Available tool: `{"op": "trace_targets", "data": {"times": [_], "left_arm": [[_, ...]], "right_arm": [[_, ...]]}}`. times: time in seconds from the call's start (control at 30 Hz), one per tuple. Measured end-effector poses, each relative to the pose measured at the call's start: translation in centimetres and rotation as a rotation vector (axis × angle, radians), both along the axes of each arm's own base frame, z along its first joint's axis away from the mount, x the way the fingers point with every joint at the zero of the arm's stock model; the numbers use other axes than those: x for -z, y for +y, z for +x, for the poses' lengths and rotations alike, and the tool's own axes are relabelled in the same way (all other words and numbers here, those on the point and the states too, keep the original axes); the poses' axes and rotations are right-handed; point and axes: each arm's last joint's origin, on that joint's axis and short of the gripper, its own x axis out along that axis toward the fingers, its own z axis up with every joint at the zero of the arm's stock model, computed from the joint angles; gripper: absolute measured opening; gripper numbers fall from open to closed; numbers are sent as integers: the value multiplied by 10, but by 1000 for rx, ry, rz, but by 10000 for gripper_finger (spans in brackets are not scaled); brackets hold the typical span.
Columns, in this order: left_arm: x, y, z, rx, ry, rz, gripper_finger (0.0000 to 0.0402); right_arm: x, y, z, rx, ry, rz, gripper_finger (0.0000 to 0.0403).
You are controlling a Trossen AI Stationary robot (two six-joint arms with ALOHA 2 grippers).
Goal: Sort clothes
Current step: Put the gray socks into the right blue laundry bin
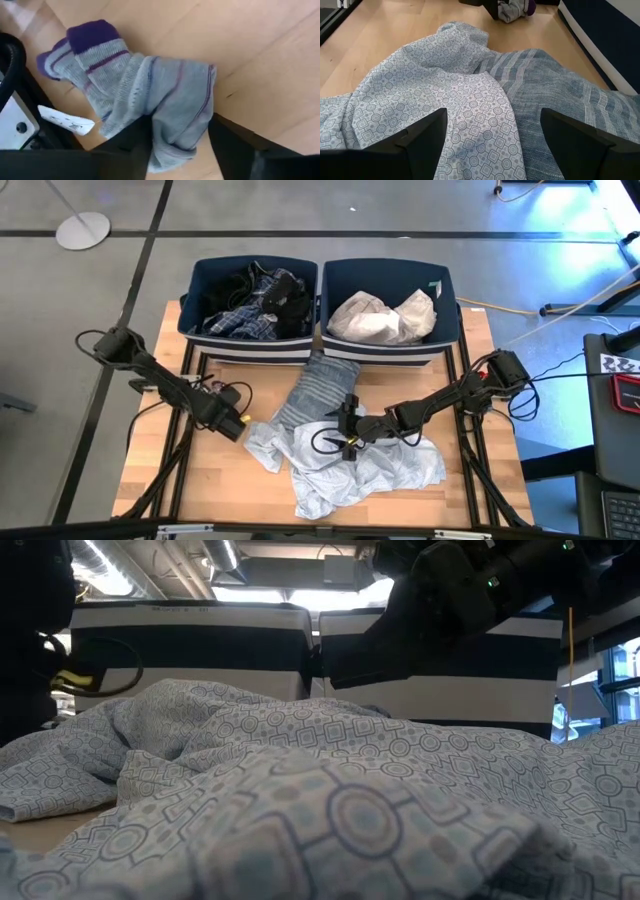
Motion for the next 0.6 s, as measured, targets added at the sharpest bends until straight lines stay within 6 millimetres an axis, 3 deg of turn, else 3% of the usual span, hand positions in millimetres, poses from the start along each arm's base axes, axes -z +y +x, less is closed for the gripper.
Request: {"op": "trace_targets", "data": {"times": [0.2,0.33,0.6], "left_arm": [[-7,-4,8,112,9,-15,78],[-22,-18,21,235,-38,-59,20],[-87,-71,47,722,-252,-11,27]], "right_arm": [[0,0,0,-1,0,-4,321],[0,0,0,-1,3,-6,321],[0,0,0,0,0,-5,321]]}}
